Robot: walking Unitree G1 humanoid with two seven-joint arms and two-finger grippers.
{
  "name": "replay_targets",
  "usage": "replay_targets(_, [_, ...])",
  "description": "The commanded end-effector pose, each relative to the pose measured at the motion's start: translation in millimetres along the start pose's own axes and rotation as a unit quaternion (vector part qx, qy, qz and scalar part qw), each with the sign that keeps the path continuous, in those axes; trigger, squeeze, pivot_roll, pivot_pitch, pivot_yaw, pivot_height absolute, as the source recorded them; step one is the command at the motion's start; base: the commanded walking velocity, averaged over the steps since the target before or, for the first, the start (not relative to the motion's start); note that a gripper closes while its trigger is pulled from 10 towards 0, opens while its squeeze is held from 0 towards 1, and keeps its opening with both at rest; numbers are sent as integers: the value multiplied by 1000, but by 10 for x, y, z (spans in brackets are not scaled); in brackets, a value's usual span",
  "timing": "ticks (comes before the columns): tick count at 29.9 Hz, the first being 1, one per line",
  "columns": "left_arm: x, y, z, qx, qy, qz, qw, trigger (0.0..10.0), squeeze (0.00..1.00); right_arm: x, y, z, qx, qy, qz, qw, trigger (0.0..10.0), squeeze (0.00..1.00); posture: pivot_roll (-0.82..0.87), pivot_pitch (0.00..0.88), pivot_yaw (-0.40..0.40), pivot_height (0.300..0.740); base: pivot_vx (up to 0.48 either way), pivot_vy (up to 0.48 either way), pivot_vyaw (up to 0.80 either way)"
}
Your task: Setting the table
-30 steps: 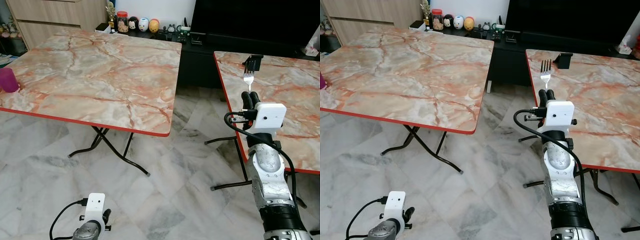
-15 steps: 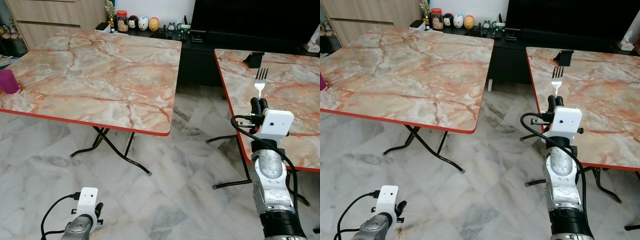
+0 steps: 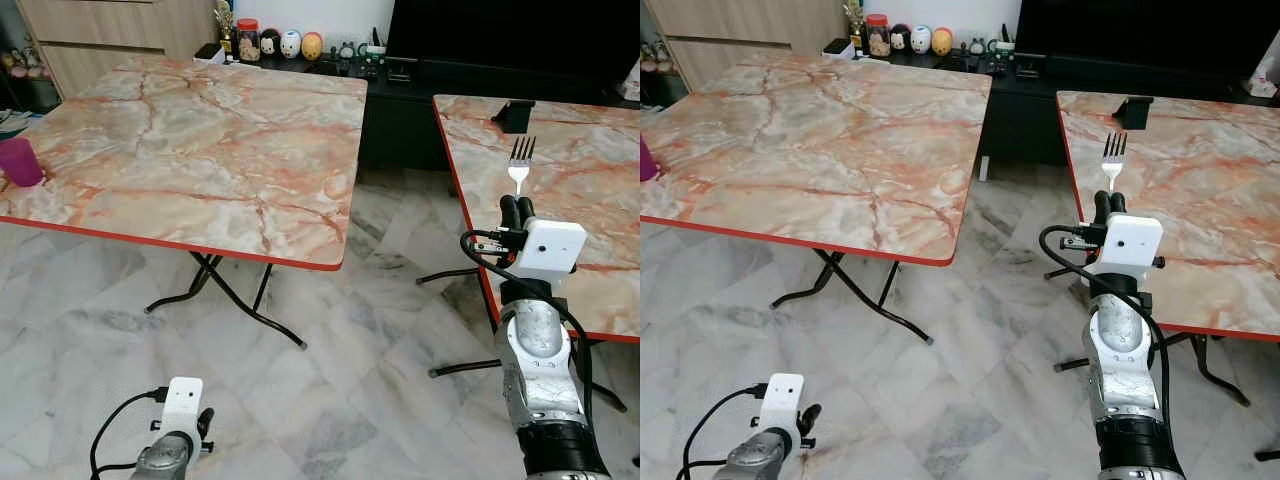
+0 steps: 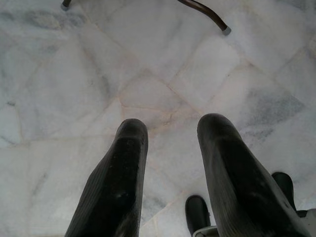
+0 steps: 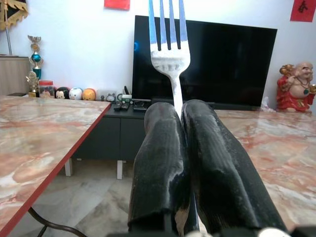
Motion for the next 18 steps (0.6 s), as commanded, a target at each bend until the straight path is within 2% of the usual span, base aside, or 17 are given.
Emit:
replay_targets(1, [-14,-63,-16,7,-5,10,1000,10000,0,-24,62,14,-11,-4,-2,1000,10000,0,58,0,-30,740,0,0,0])
replay_targets(18, [-14,-85,-21,10,-5,13,1000,10000,0,-2,108,36,-18,-5,0,1000,10000,0,50,0,-26,740,0,-271,0])
Point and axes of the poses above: a point about 5 cm out from each wrist's last joint towards the gripper, its own z axis pointing out of the wrist towards the gripper, its own y axis along the axis of the wrist's last joint, x = y × z, the point moved 2 cm from there along z, pointing out of the wrist towards the gripper, and after that the axes turned 13 degrees about -z, right-handed, at the moved point
